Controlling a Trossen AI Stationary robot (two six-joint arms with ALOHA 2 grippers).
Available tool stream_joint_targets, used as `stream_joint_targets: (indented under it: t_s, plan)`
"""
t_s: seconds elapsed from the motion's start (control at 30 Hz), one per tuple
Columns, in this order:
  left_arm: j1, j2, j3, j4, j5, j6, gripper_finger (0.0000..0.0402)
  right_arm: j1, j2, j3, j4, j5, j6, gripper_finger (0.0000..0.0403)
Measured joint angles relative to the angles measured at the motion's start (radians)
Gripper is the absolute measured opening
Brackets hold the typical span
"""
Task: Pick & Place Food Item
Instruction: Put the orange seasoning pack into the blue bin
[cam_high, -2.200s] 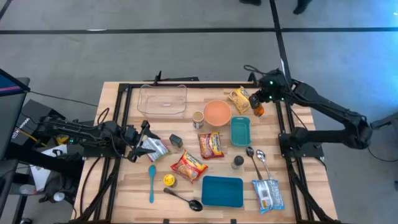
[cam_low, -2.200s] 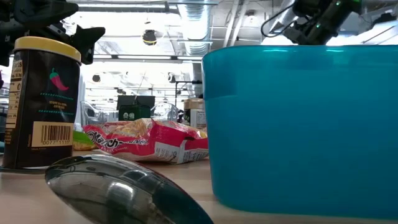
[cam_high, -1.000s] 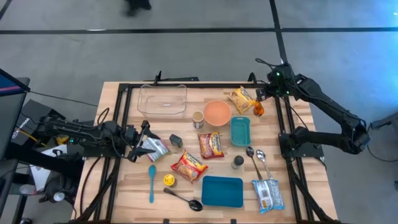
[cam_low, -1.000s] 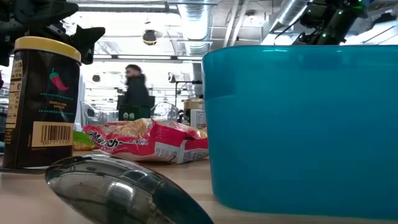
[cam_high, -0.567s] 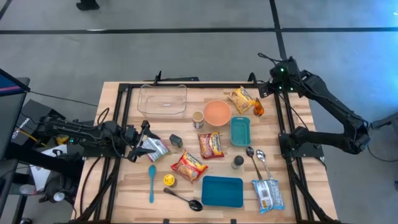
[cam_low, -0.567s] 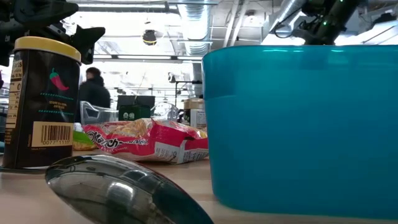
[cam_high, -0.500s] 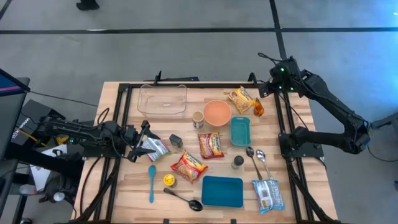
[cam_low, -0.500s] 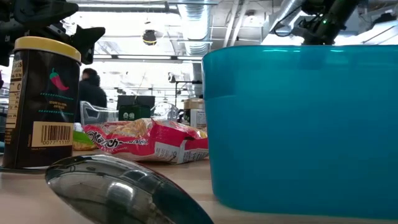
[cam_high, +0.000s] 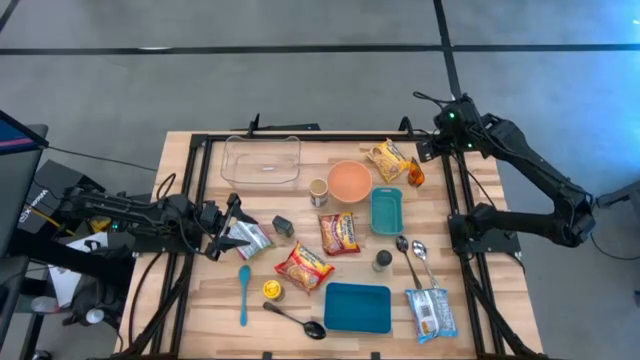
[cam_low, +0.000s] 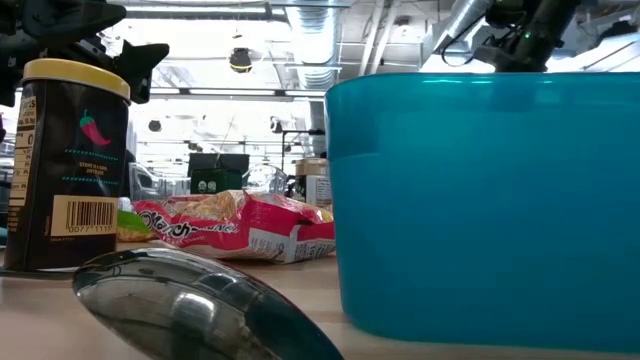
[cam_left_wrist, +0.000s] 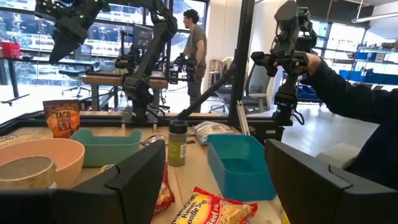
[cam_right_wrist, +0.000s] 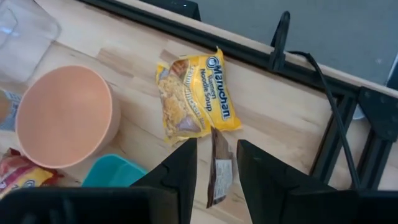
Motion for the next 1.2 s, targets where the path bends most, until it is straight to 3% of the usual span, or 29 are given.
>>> stream_joint_targets:
  t_s: [0.37, 0.87, 1.03, 1.2]
  plan:
    - [0.0, 0.0, 0.0, 0.0, 0.0, 0.0, 0.0271, 0.059, 0.025, -0.11, 0.029, 0.143, 0.045, 0.0108]
    - [0.0, 0.0, 0.0, 0.0, 0.0, 0.0, 0.0271, 0.138, 0.142, -0.166, 0.101, 0.145, 0.066, 0.0108]
    - [0.0, 0.0, 0.0, 0.0, 0.0, 0.0, 0.0271, 0.156, 0.185, -0.166, 0.101, 0.222, 0.078, 0.0108]
    - [0.0, 0.0, 0.0, 0.0, 0.0, 0.0, 0.0271, 0.172, 0.199, -0.166, 0.098, 0.226, 0.09, 0.0108]
